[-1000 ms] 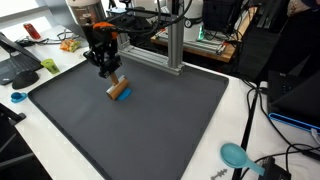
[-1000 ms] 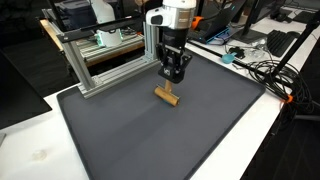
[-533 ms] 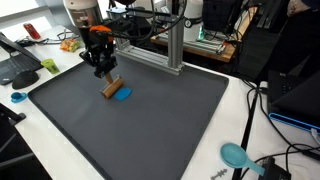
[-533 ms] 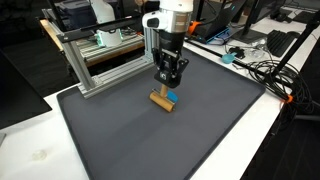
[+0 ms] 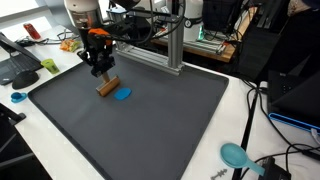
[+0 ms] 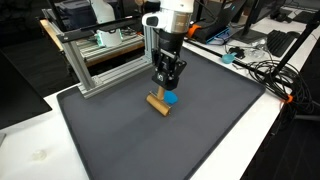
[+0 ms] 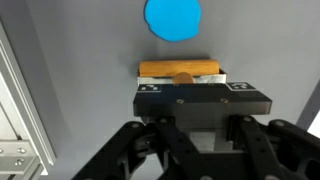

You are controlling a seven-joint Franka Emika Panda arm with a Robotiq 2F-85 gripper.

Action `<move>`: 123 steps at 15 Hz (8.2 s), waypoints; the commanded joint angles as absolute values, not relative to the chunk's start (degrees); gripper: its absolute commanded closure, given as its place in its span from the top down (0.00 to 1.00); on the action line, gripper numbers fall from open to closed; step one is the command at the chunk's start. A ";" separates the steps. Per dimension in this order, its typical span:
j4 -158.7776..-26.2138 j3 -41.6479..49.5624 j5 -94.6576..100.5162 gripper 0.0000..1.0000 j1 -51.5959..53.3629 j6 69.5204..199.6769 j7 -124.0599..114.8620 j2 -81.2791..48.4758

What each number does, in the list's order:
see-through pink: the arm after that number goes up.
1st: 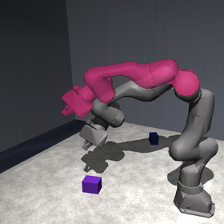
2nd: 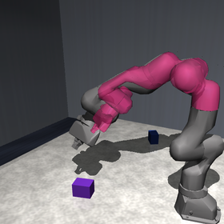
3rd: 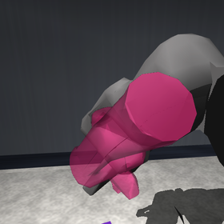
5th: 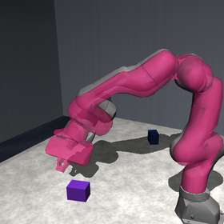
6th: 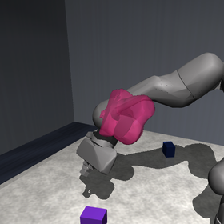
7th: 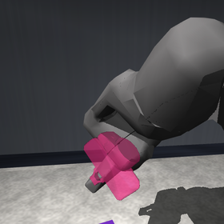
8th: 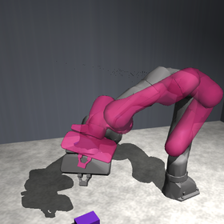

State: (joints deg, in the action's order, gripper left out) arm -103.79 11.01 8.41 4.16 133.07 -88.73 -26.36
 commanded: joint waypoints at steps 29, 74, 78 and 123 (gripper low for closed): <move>-104.89 7.70 -0.02 0.22 2.88 133.15 -88.56 -27.41; -107.42 4.20 1.63 0.22 4.35 133.16 -81.81 -25.66; -107.18 3.47 -1.37 0.22 2.83 131.02 -79.52 -25.13; -132.75 3.58 5.34 0.22 -0.77 128.51 -47.86 9.89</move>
